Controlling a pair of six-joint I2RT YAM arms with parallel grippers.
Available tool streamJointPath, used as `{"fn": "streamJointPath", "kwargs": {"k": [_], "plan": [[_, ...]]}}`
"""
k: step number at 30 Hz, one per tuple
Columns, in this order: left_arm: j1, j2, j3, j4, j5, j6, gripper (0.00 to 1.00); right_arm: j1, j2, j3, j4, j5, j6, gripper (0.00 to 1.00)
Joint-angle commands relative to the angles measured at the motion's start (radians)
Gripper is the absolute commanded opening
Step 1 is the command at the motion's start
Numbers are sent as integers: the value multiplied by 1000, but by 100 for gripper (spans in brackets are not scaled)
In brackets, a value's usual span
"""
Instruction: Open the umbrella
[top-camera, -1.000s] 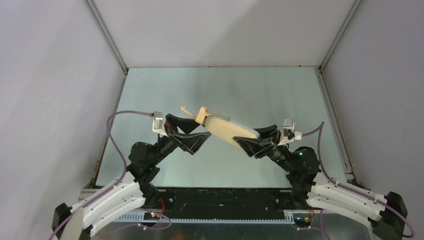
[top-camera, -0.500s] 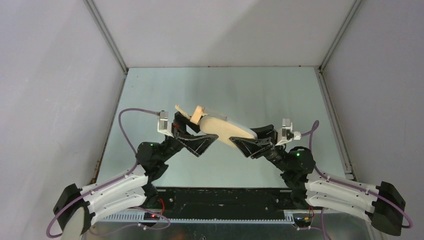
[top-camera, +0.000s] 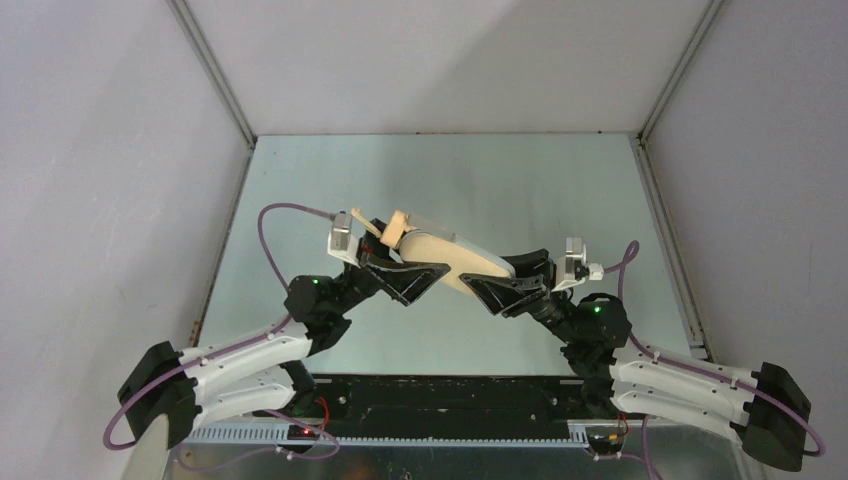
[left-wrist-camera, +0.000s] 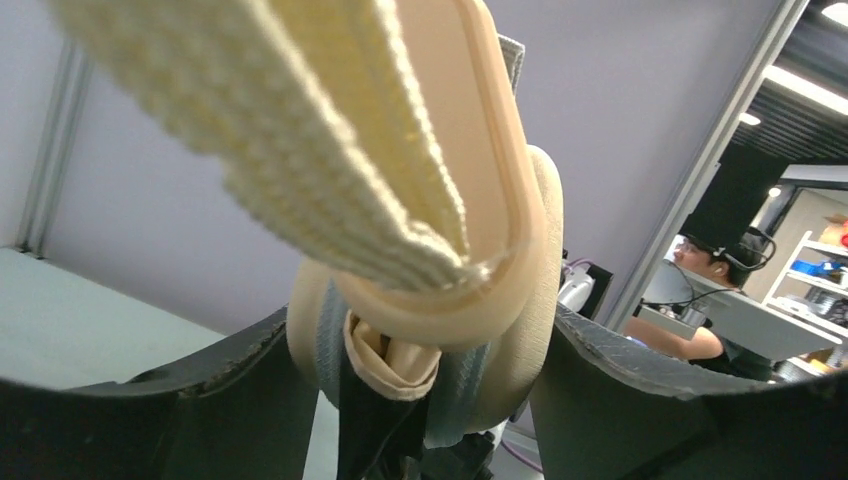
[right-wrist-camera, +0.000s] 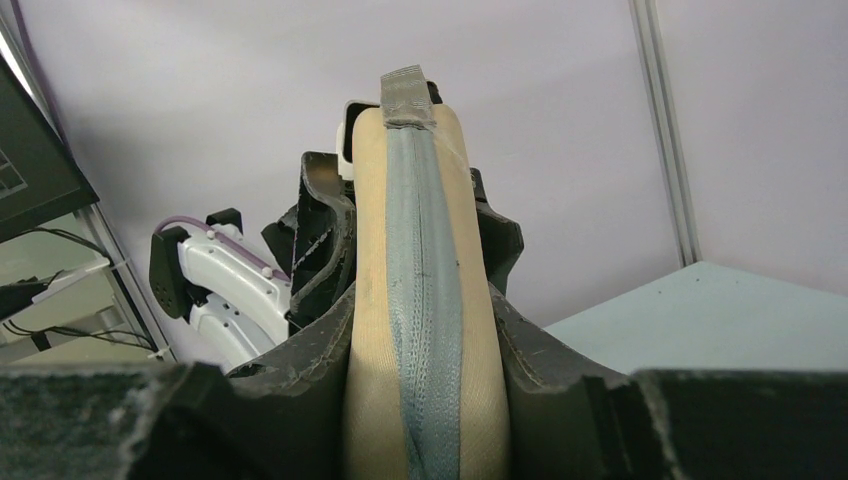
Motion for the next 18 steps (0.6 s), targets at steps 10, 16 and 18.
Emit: {"fn": "streamJointPath", "kwargs": {"k": [10, 16, 18], "plan": [[-17, 62, 55, 157, 7, -71, 30, 4, -10, 16, 84, 35, -35, 0], [-16, 95, 64, 172, 0, -98, 2, 3, -2, 16, 36, 82, -55, 2], [-17, 102, 67, 172, -3, -105, 0, 3, -5, 16, 20, 90, -65, 10]]}}
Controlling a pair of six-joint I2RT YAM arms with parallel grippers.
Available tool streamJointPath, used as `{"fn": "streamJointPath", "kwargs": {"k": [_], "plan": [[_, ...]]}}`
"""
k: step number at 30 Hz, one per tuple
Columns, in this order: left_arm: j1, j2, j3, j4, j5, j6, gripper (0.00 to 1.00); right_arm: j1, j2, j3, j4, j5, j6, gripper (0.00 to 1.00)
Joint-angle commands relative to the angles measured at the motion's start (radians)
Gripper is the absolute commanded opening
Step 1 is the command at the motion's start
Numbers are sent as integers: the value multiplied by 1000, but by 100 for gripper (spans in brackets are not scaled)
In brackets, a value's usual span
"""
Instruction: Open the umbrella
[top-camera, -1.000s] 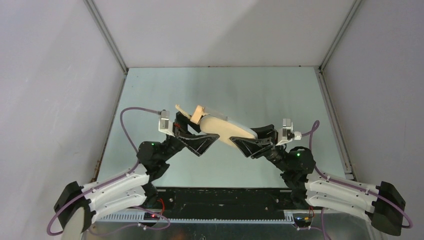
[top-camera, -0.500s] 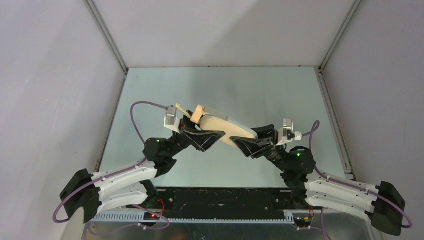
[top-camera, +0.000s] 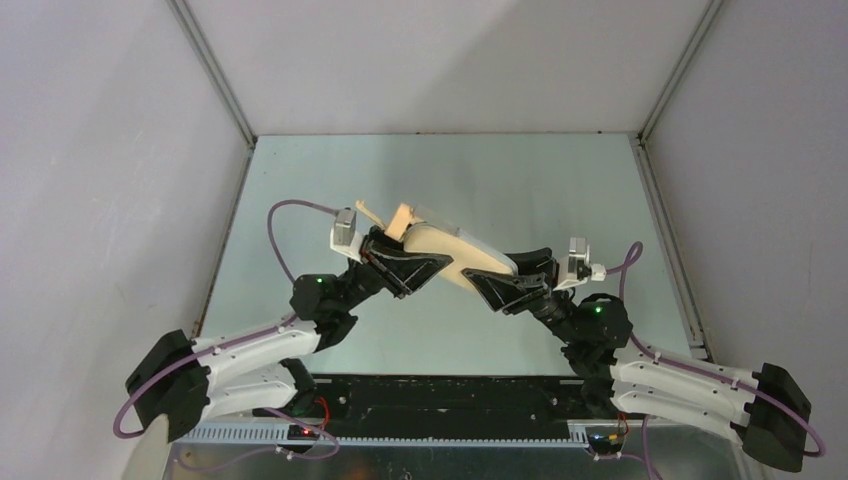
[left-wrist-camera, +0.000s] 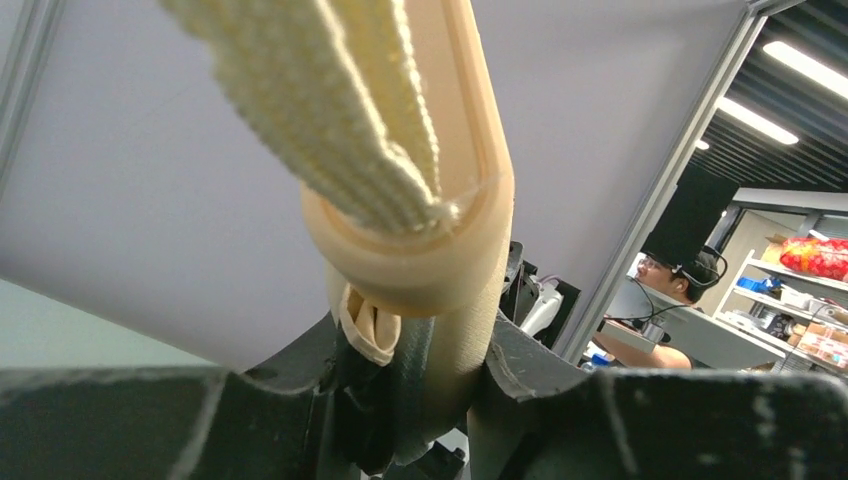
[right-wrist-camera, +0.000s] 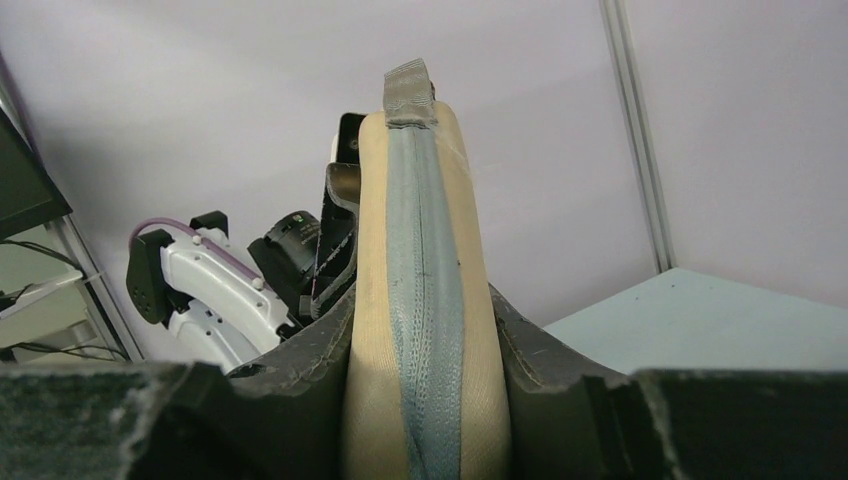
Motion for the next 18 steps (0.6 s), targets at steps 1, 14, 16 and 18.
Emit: {"fn": "streamJointPath", "kwargs": {"k": [1, 14, 16, 18], "plan": [[-7, 22, 55, 48, -14, -14, 0, 3, -6, 16, 4, 61, -39, 15], [28, -122, 89, -383, -107, -12, 0, 5, -212, 22, -486, 153, -234, 99], [51, -159, 114, -508, -97, 1, 0, 7, -251, 22, -580, 184, -251, 99], [79, -187, 147, -651, -88, 10, 0, 9, -280, 21, -654, 209, -263, 99]]}}
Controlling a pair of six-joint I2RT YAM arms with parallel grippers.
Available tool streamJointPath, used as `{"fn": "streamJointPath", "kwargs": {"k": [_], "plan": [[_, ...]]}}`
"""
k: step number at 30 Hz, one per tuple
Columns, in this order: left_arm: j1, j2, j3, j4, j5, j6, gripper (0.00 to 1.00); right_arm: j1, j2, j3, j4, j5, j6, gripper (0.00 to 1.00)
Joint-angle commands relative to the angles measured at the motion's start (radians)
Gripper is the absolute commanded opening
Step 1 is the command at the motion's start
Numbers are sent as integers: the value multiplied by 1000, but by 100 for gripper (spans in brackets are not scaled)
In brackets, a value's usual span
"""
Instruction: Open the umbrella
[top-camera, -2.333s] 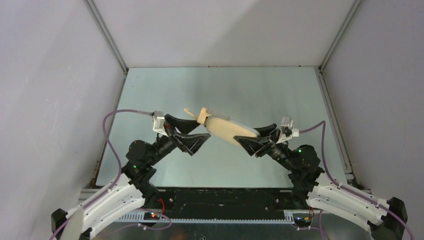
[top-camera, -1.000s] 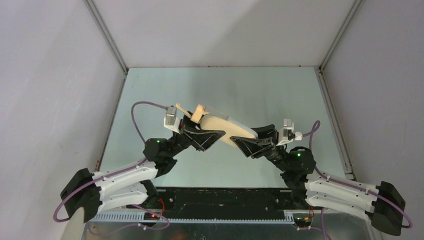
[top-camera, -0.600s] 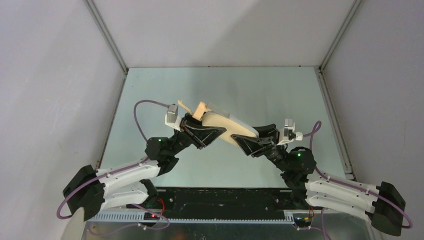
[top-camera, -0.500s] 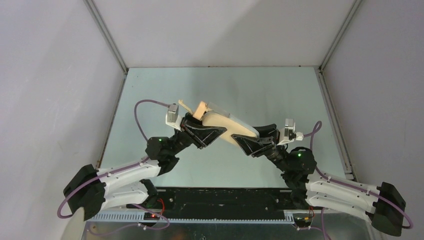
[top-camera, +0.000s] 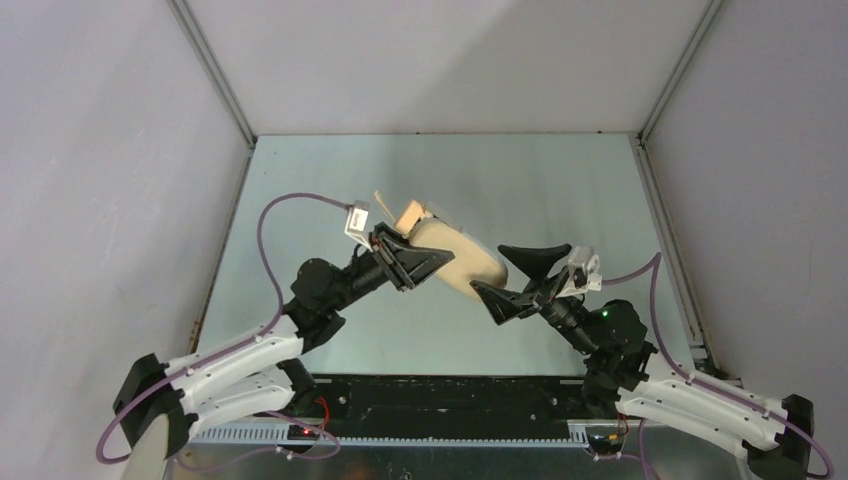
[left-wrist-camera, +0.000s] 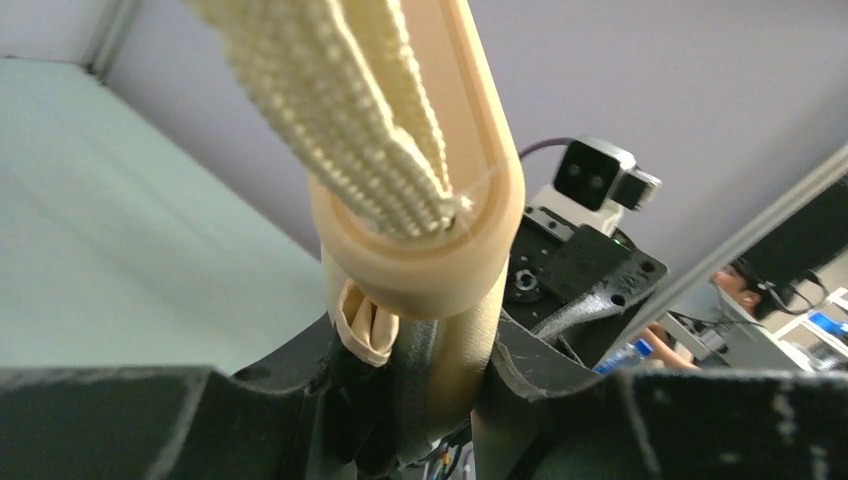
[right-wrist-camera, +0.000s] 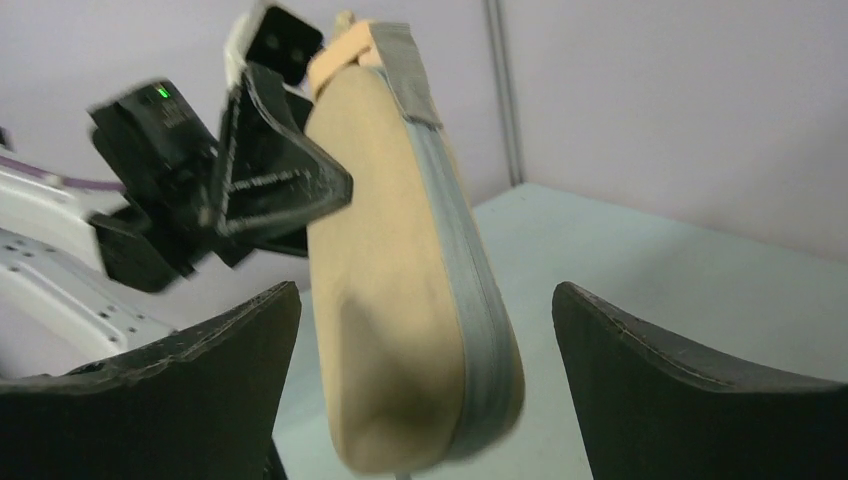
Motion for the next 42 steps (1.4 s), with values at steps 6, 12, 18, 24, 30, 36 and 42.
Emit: {"fn": "streamJointPath", "kwargs": {"k": [6, 12, 18, 24, 30, 36, 42], "plan": [[165, -97, 218, -545, 103, 62, 0, 30, -80, -4, -261, 146, -103, 99], [239, -133, 254, -628, 126, 122, 0, 103, -15, -72, -118, 230, -104, 100], [334, -177, 171, -520, 181, 40, 0, 221, 191, -85, 115, 395, -183, 98], [367, -170, 172, -542, 215, 33, 0, 244, 416, -56, 326, 458, -210, 97], [376, -178, 173, -548, 219, 38, 0, 240, 602, 5, 437, 466, -225, 93], [380, -174, 173, -551, 223, 38, 0, 241, 699, 42, 503, 470, -208, 85], [383, -172, 174, -552, 223, 38, 0, 239, 735, 49, 571, 485, -237, 67]]}}
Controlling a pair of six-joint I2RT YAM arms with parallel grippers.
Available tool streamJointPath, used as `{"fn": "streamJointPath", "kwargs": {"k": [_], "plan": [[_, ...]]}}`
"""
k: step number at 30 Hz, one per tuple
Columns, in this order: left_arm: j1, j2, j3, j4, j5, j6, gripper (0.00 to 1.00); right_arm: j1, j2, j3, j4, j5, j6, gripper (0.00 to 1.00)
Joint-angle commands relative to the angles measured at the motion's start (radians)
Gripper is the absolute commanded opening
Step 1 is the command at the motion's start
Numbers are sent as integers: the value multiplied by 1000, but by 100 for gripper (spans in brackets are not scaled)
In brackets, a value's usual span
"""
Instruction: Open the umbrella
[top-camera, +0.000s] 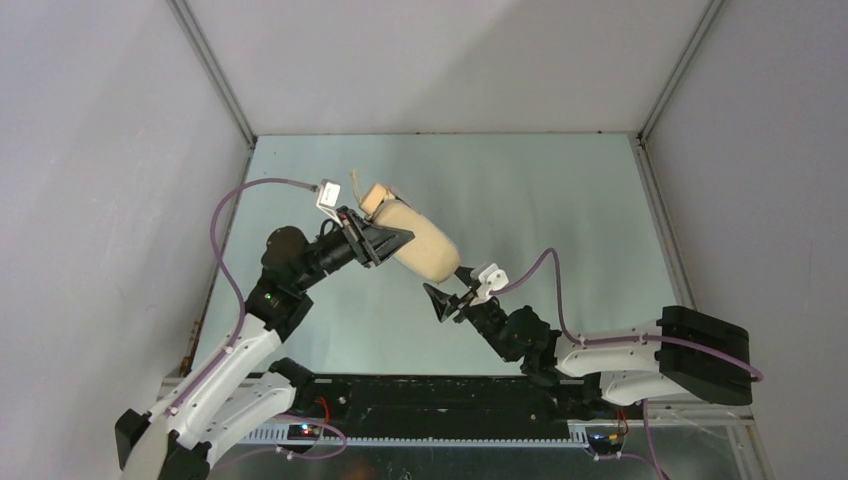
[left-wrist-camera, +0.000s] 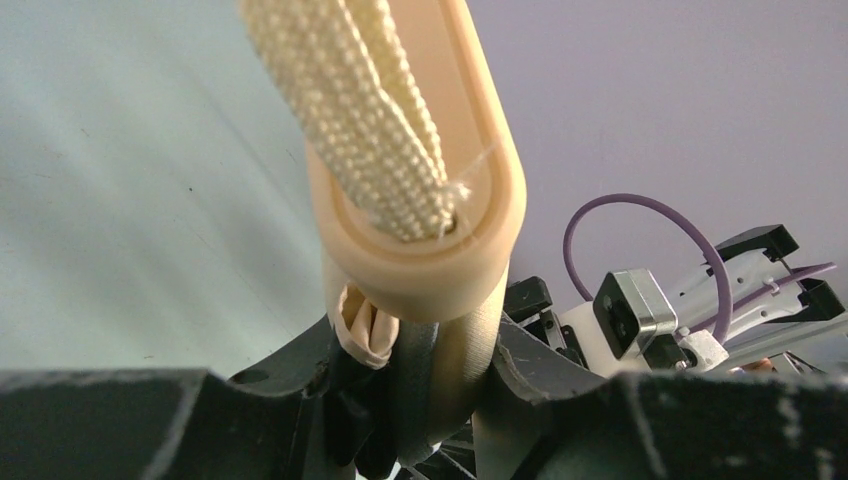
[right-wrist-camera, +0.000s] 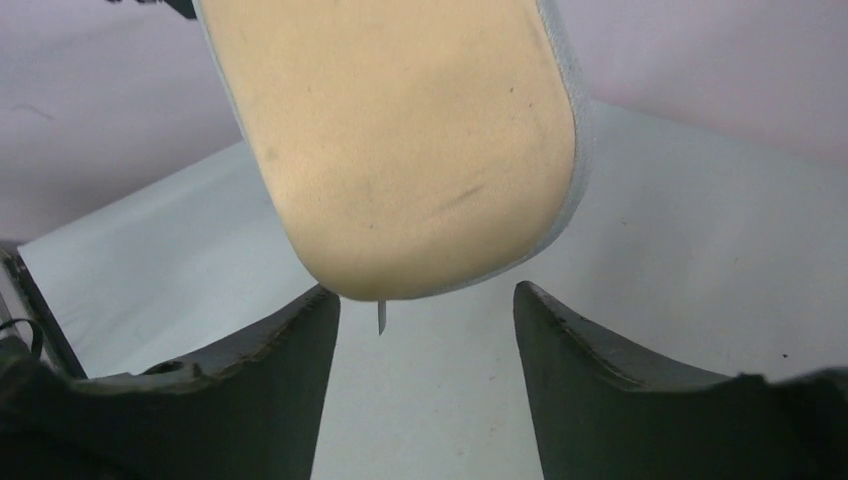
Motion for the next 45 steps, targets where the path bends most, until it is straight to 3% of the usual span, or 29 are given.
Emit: {"fn": "streamJointPath", "kwargs": {"k": [1, 11, 19, 45], "plan": [[11, -18, 21, 91, 18, -20, 0, 1, 23, 40, 118, 37, -24, 64], [20, -18, 18, 90, 18, -22, 0, 7, 76, 40, 200, 51, -7, 37], [20, -21, 19, 88, 19, -21, 0, 37, 131, 40, 338, 110, -68, 1], [30, -18, 25, 73, 21, -21, 0, 58, 145, 41, 378, 249, -135, 0]]}}
